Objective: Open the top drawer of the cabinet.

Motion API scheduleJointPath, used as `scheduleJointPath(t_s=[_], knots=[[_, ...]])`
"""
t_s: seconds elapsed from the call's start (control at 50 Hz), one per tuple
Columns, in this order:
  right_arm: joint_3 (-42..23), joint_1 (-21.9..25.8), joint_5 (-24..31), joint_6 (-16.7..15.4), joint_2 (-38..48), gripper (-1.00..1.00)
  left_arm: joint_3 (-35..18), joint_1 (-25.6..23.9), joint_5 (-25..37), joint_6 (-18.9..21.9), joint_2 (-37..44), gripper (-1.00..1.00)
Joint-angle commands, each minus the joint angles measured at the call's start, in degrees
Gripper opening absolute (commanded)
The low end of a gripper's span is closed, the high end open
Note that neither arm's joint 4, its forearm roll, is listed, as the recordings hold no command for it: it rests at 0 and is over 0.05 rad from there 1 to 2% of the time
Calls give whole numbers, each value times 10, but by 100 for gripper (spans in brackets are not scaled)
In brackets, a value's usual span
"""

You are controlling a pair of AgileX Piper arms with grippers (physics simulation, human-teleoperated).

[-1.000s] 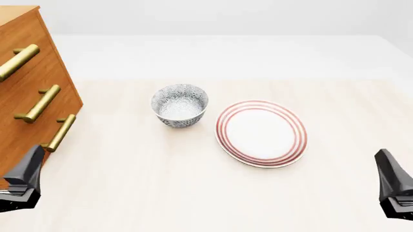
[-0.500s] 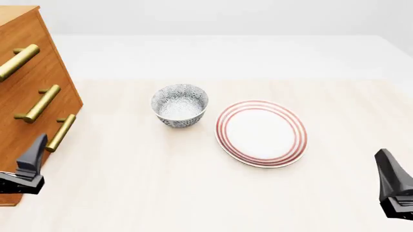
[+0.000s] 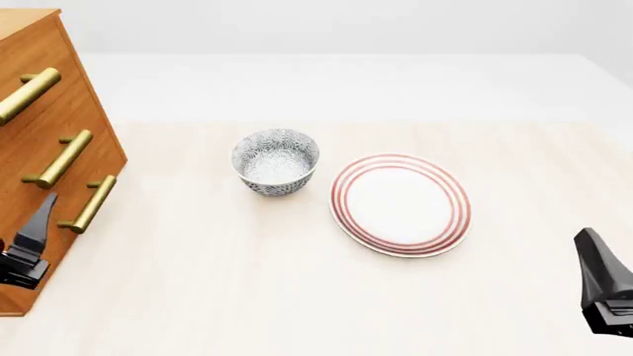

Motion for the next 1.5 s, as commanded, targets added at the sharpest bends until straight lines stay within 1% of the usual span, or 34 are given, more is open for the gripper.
scheduleJointPath(t_s=[0.02,0.12,0.14,0.18,0.2,0.22,0.24,0.3,0.32,0.4,0.46,0.54,0.58,0.64,0.66,0.7,0.72,0.74,0.78,0.84,0.88,0.9,0.92,0.96,0.98,1.0,1.04,1.1,1.26,1.32,1.38,1.4,1.44,1.5], knots=[[0,0,0,0,0,100,-34,5,26,98,16,100],[0,0,0,0,0,100,-34,5,25,98,16,100],[0,0,0,0,0,100,-47,6,22,140,38,100],[0,0,0,0,0,100,-47,6,22,140,38,100],[0,0,0,0,0,100,-60,3,23,155,50,100],[0,0,0,0,0,100,-60,3,23,155,51,100],[0,0,0,0,0,100,-59,8,19,176,56,100],[0,0,0,0,0,100,-61,9,11,203,70,100],[0,0,0,0,0,100,-61,9,11,203,70,100],[0,0,0,0,-1,100,-51,12,-6,243,88,100],[0,0,1,0,-1,100,-63,9,-1,248,93,100],[0,0,1,0,-1,100,-57,10,-16,286,106,100],[0,0,1,0,-1,100,-56,14,-18,299,108,100],[0,0,1,0,-1,100,-63,13,-14,307,112,100],[0,0,1,0,-1,100,-56,22,-19,322,110,100],[0,0,1,0,-1,100,-50,27,-26,338,111,100],[0,0,1,0,-1,100,-50,27,-26,338,111,100],[0,0,1,0,-1,100,-44,36,-32,354,110,100],[0,0,1,0,-1,100,-52,36,-29,356,115,100],[0,0,1,0,-1,100,-36,53,-47,386,117,100],[0,0,1,0,-1,100,-42,51,-48,387,123,100],[0,0,1,0,-1,100,-41,51,-49,390,125,100],[0,0,1,0,-1,100,-34,58,-60,401,127,100],[0,0,1,0,-1,100,-36,60,-63,403,131,100],[0,0,1,0,-1,100,-63,51,-43,380,135,100],[0,0,1,0,-1,100,-63,51,-43,380,135,100],[0,0,1,0,-1,100,-53,64,-57,397,131,100],[0,0,1,0,-1,100,-59,61,-56,394,133,100],[0,0,1,0,-1,100,-56,78,-89,416,146,100],[0,0,1,0,-1,100,-61,77,-94,417,155,100],[0,0,1,0,-1,100,-52,84,-121,437,170,100],[0,0,1,0,-1,100,-55,82,-120,435,174,100],[0,0,1,0,-1,100,-51,88,-135,445,181,100],[0,0,1,0,-1,100,-58,84,-133,444,190,100]])
